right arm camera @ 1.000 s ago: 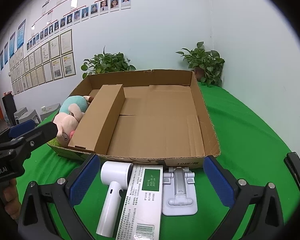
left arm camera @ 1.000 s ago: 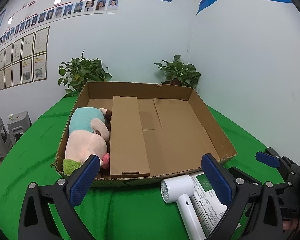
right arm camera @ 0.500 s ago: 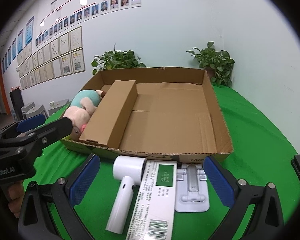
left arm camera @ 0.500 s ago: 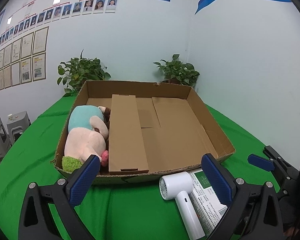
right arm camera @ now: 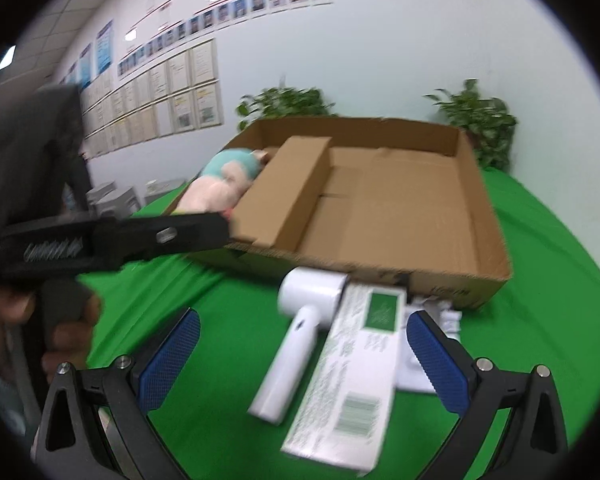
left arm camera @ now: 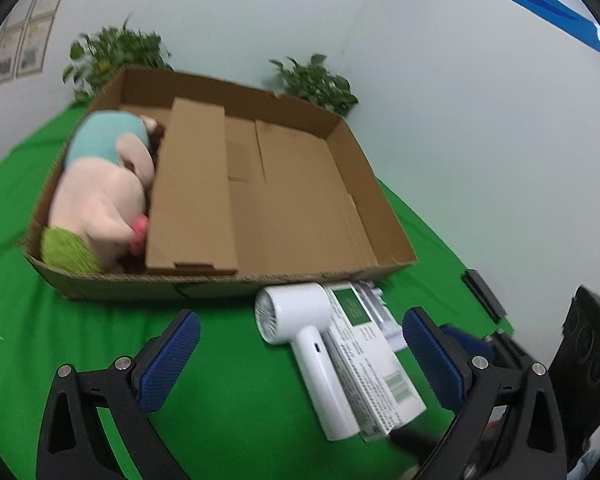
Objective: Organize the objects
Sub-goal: 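Grasp the white hair dryer by its handle with the left gripper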
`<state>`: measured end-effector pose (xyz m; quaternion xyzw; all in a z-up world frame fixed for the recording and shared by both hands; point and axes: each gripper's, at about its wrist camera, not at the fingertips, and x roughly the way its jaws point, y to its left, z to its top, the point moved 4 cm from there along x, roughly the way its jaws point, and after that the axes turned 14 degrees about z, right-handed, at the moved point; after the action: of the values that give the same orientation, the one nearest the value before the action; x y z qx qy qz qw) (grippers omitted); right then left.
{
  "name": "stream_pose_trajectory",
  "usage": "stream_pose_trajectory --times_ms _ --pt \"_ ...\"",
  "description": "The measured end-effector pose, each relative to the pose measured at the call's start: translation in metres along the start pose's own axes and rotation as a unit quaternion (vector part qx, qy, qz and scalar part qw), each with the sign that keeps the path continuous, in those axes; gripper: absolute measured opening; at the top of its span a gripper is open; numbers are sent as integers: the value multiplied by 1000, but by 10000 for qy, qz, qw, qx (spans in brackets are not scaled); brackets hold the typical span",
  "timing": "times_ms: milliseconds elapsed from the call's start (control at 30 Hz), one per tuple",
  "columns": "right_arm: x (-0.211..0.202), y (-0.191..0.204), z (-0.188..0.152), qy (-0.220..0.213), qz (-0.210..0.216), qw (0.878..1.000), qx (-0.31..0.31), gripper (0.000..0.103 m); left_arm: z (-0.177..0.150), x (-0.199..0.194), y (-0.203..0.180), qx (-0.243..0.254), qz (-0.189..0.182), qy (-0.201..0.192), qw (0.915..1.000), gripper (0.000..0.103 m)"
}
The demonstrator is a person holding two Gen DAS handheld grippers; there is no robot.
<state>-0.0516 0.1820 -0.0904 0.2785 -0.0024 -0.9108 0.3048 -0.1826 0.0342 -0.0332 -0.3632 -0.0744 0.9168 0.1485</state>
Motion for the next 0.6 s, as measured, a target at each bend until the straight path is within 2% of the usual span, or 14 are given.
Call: stream_pose_trajectory --times_ms 100,167,300,400,500,600 --pt "15 13 -10 266 293 9992 -4 102 -6 15 -3 -102 -475 382 9981 101" --pt "28 18 -15 471 266 9985 -71 98 -11 20 -7 -62 -644 538 9965 101" --pt "51 22 -21 868 237 9958 -145 81 -19 36 -11 -151 -1198 996 9877 95" --pt "64 19 -25 1171 123 9930 -99 65 -22 47 -9 -309 -1398 1213 9822 86" --pt "69 15 -26 1283 -101 9917 -79 61 -28 58 -8 -448 -1581 1475 9753 82" --pt "73 12 -27 1351 -272 9904 -30 52 -32 67 -8 -490 -1678 1621 9712 78"
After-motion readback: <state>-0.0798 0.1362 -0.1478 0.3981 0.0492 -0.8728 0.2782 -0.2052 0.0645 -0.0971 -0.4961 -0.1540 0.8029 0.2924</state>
